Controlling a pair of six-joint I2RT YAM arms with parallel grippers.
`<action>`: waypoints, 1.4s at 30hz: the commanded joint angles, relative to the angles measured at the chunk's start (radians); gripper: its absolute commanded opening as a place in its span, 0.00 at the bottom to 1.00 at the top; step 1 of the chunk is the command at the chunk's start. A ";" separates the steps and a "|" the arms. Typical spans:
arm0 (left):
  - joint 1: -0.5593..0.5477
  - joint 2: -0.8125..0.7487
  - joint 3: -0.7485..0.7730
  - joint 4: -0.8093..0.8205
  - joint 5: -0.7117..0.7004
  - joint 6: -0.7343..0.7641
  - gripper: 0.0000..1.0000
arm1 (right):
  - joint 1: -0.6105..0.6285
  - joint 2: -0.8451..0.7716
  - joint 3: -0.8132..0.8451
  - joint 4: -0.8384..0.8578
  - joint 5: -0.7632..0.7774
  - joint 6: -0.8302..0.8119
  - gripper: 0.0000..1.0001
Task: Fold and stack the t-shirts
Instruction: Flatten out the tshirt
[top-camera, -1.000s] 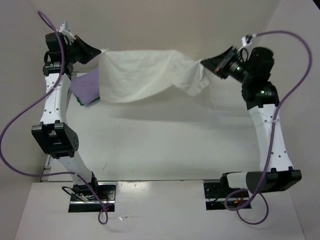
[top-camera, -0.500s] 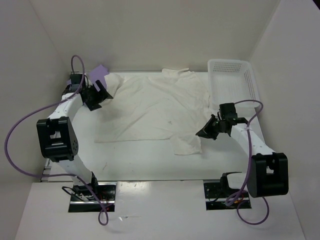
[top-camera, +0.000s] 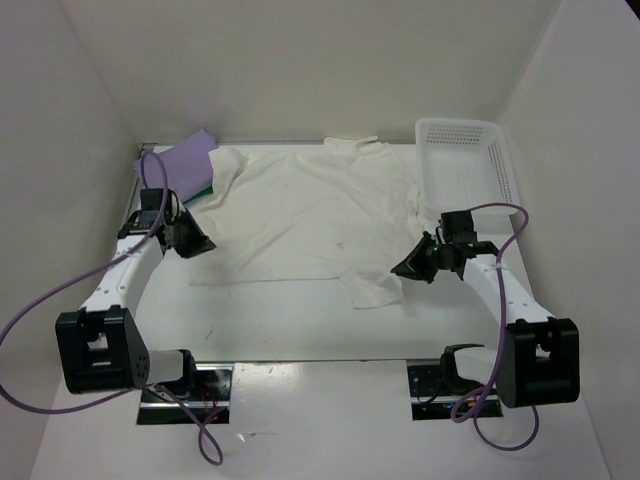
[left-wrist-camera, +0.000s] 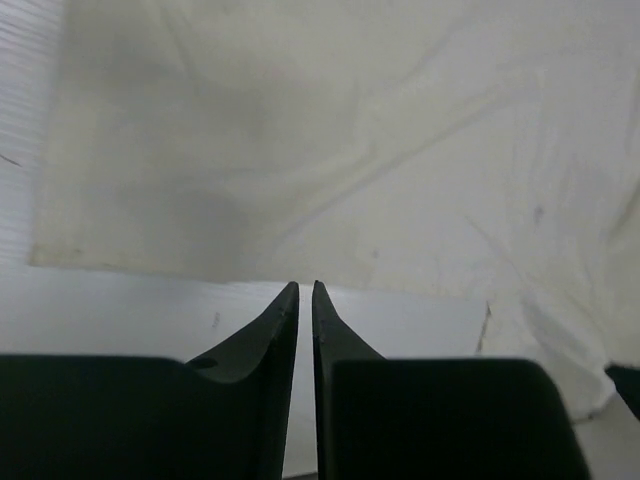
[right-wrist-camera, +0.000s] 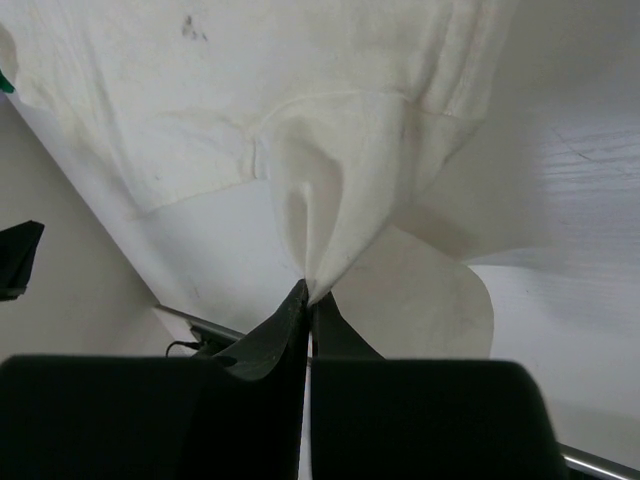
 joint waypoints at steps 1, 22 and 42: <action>-0.026 -0.096 -0.030 0.015 0.223 -0.031 0.17 | -0.001 -0.025 -0.007 0.036 -0.046 -0.006 0.00; 0.191 -0.075 -0.243 -0.014 -0.208 -0.357 0.44 | -0.001 -0.025 0.023 0.034 -0.078 0.005 0.00; 0.236 0.039 -0.361 0.280 -0.107 -0.437 0.48 | -0.001 -0.025 0.005 0.071 -0.101 -0.024 0.01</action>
